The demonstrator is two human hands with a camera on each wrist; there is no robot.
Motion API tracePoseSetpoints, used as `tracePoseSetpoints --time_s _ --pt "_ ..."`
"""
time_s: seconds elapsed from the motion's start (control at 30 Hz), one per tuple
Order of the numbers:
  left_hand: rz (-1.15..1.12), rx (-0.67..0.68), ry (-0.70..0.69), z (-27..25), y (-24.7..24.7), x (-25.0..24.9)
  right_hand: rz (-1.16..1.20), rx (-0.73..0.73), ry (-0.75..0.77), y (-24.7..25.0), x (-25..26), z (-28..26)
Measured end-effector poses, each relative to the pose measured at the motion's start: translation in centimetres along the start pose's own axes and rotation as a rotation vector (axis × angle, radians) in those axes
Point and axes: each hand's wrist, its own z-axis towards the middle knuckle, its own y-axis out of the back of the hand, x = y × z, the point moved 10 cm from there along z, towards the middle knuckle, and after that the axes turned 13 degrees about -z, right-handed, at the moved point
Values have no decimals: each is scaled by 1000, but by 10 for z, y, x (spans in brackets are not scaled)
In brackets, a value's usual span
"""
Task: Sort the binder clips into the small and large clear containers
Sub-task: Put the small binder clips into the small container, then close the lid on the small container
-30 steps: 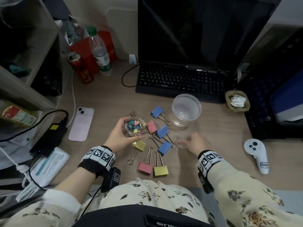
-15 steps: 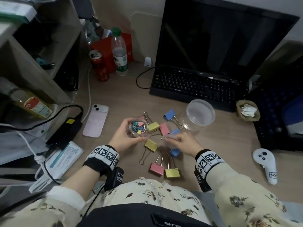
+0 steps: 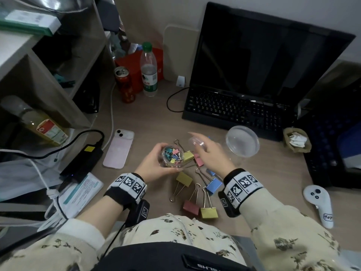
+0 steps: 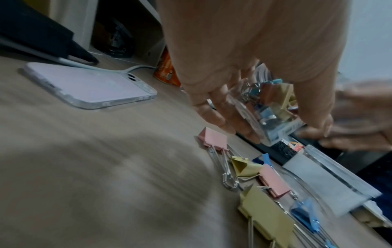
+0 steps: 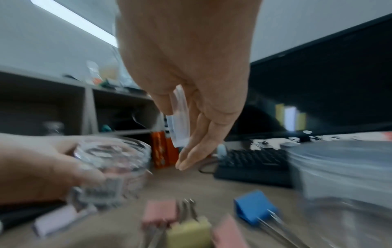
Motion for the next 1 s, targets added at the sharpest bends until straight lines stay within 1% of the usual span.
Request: tracePoseSetpoints --time_s 0.07,0.13,0.2,0.27,0.37,0.43,0.47,0.53,0.6,0.7,0.83,1.0 --pt "40 7 -11 3 -5 -5 31 56 63 -5 25 2" --pt "122 -20 -27 7 -5 -10 29 139 120 -18 43 2" --pt "163 -50 -41 9 -2 -16 3 184 151 -28 50 1" --pt "167 -62 -56 10 -1 -22 4 156 163 -29 52 1" --pt "143 -60 -72 11 -3 -32 142 36 132 -15 46 5" --pt "128 -58 -80 12 -5 -36 153 -40 133 -3 44 6" --pt "122 -58 -84 13 -6 -38 107 -46 141 0 45 6" --pt "150 -59 -98 13 -8 -44 -52 -15 160 -4 49 6" --pt "186 -74 -112 12 -8 -49 -119 -13 189 -9 53 7" --pt "174 -94 -107 10 -2 -48 -47 -18 196 -14 54 9" --pt "206 -90 -108 8 2 -46 -84 14 217 -23 55 7" --pt "202 -81 -139 1 -4 -62 -48 -15 156 -18 53 7"
